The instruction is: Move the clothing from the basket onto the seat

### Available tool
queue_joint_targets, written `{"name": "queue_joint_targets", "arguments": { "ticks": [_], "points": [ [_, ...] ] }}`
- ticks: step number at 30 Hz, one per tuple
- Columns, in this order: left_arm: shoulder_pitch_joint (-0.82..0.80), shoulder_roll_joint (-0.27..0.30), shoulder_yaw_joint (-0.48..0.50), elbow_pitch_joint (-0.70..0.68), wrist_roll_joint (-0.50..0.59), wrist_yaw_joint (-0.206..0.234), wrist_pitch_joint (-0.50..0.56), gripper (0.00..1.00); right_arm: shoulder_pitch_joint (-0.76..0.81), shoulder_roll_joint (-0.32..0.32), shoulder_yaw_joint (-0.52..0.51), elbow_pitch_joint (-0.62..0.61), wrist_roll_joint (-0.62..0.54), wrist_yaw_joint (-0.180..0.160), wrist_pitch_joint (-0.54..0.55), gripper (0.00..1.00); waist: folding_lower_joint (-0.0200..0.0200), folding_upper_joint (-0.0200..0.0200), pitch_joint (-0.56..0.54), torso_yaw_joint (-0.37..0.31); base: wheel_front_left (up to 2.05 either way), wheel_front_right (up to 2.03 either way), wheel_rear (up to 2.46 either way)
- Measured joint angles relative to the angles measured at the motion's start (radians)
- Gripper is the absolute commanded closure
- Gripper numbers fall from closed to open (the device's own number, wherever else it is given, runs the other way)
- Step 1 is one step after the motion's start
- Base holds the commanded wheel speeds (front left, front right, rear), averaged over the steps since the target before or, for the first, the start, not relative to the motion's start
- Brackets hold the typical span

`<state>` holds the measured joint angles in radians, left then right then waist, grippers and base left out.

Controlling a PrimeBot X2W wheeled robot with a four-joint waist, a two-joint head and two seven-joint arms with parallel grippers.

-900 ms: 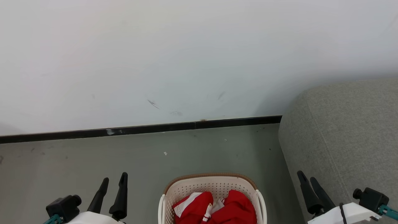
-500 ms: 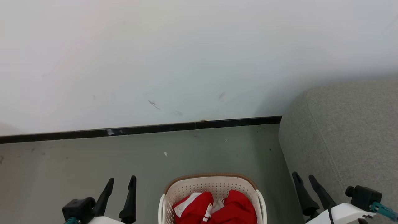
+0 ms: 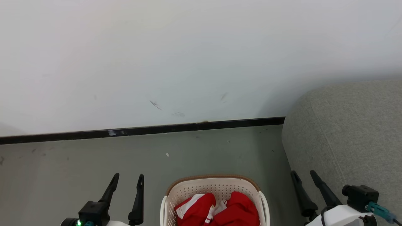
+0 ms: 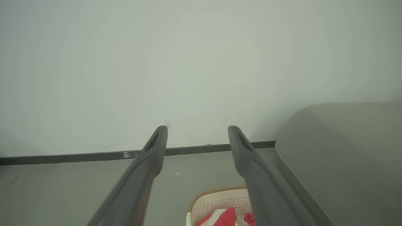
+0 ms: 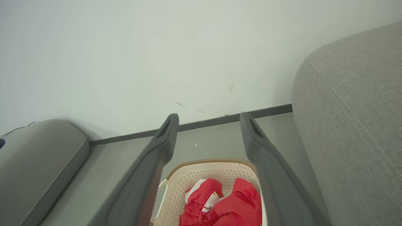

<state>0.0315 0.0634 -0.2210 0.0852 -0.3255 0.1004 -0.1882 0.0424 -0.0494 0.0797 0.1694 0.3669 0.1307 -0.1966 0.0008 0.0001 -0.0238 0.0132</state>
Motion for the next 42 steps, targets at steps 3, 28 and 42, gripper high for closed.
{"name": "queue_joint_targets", "arguments": {
  "ticks": [3, 28, 42],
  "points": [
    [0.000, 0.001, -0.005, -0.003, 0.029, 0.005, -0.003, 0.00, 0.000, 0.002, 0.001, -0.003, -0.027, 0.000, -0.005, 0.00, -0.0001, 0.0000, 0.000, 0.000, 0.00, 0.00, 0.00],
    [0.000, -0.001, -0.027, -0.014, 0.223, 0.064, -0.061, 0.00, 0.018, 0.008, 0.017, -0.040, -0.271, 0.000, -0.051, 0.00, -0.0003, 0.0000, 0.004, -0.002, 0.00, 0.00, 0.00],
    [0.000, -0.004, 0.007, 0.013, 0.185, 0.073, -0.061, 0.00, 0.018, 0.008, -0.001, -0.041, -0.270, 0.000, -0.051, 0.00, -0.0003, 0.0000, 0.004, -0.004, 0.00, 0.00, 0.00]
  ]
}}
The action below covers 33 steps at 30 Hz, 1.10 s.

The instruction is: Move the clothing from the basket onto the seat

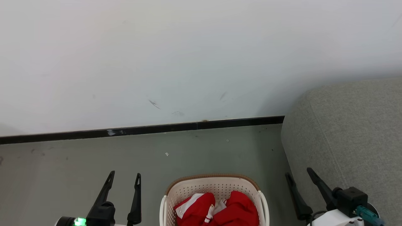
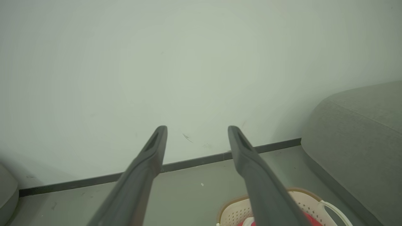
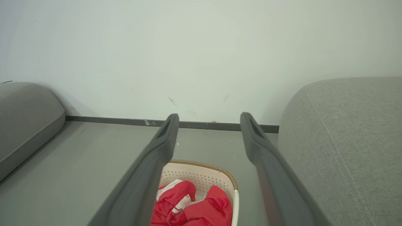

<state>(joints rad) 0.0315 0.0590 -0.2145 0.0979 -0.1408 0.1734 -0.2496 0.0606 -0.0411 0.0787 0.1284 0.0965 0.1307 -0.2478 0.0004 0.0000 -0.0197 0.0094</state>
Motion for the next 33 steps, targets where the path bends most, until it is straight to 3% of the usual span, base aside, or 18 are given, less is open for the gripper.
{"name": "queue_joint_targets", "arguments": {
  "ticks": [27, 33],
  "points": [
    [0.000, 0.000, 0.011, 0.014, -0.004, -0.002, 0.000, 0.00, 0.001, 0.000, 0.026, -0.027, 0.000, 0.000, 0.000, 0.00, -0.0001, 0.0000, 0.009, -0.002, 0.00, 0.00, 0.00],
    [-0.006, 0.021, -0.006, 0.040, 0.017, -0.029, 0.000, 0.00, 0.027, 0.000, 0.018, -0.047, -0.007, 0.000, 0.000, 0.00, -0.0001, 0.0000, 0.022, -0.005, 0.00, 0.00, 0.00]
  ]
}}
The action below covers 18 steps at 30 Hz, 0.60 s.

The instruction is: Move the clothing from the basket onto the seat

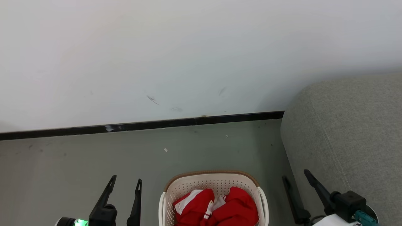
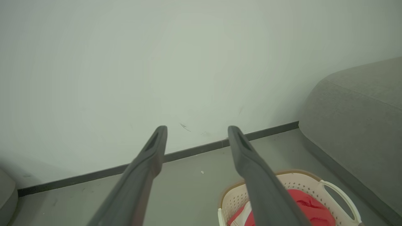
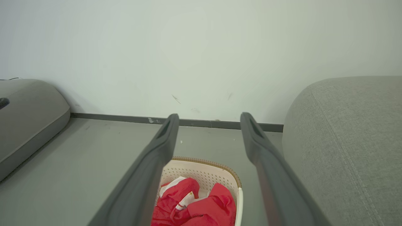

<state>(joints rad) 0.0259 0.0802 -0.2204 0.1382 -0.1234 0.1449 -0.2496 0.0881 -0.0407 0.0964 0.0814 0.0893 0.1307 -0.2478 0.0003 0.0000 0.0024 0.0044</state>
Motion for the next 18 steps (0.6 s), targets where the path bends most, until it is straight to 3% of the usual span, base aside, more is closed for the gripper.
{"name": "queue_joint_targets", "arguments": {
  "ticks": [18],
  "points": [
    [-0.114, 0.020, -0.135, 0.148, 0.077, -0.100, 0.000, 0.00, 0.052, 0.003, -0.087, -0.057, -0.021, 0.000, 0.000, 0.00, 0.0000, 0.0000, 0.078, -0.022, 0.00, 0.00, 0.00]
  ]
}}
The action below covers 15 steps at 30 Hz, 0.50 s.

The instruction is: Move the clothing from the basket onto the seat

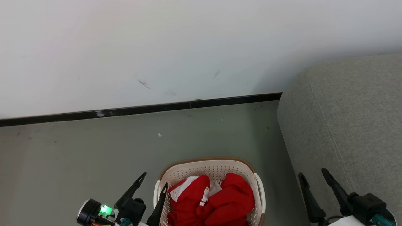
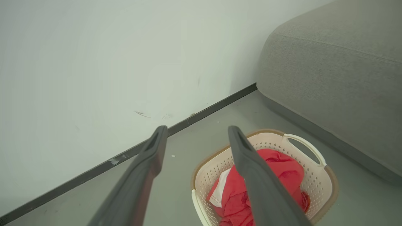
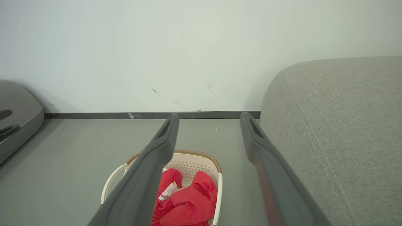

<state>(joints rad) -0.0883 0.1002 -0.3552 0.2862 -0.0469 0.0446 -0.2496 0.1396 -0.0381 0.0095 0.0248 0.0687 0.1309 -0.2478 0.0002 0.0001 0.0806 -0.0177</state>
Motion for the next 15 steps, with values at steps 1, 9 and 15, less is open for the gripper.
{"name": "queue_joint_targets", "arguments": {
  "ticks": [1, 9, 15],
  "points": [
    [-0.011, 0.000, -0.008, 0.011, 0.004, -0.005, 0.000, 0.00, 0.000, 0.000, -0.003, -0.009, -0.001, 0.000, 0.000, 0.00, 0.0000, 0.0000, 0.007, -0.002, 0.00, 0.00, 0.00],
    [-0.075, -0.011, -0.058, 0.113, 0.042, -0.031, 0.000, 0.00, -0.002, 0.001, -0.025, -0.061, -0.008, 0.000, 0.000, 0.00, 0.0000, 0.0000, 0.066, -0.021, 0.00, 0.00, 0.00],
    [-0.132, -0.025, -0.077, 0.174, 0.054, -0.040, 0.000, 0.00, -0.006, 0.001, -0.028, -0.090, -0.008, 0.000, 0.000, 0.00, 0.0000, 0.0000, 0.120, -0.040, 0.00, 0.00, 0.00]
  ]
}}
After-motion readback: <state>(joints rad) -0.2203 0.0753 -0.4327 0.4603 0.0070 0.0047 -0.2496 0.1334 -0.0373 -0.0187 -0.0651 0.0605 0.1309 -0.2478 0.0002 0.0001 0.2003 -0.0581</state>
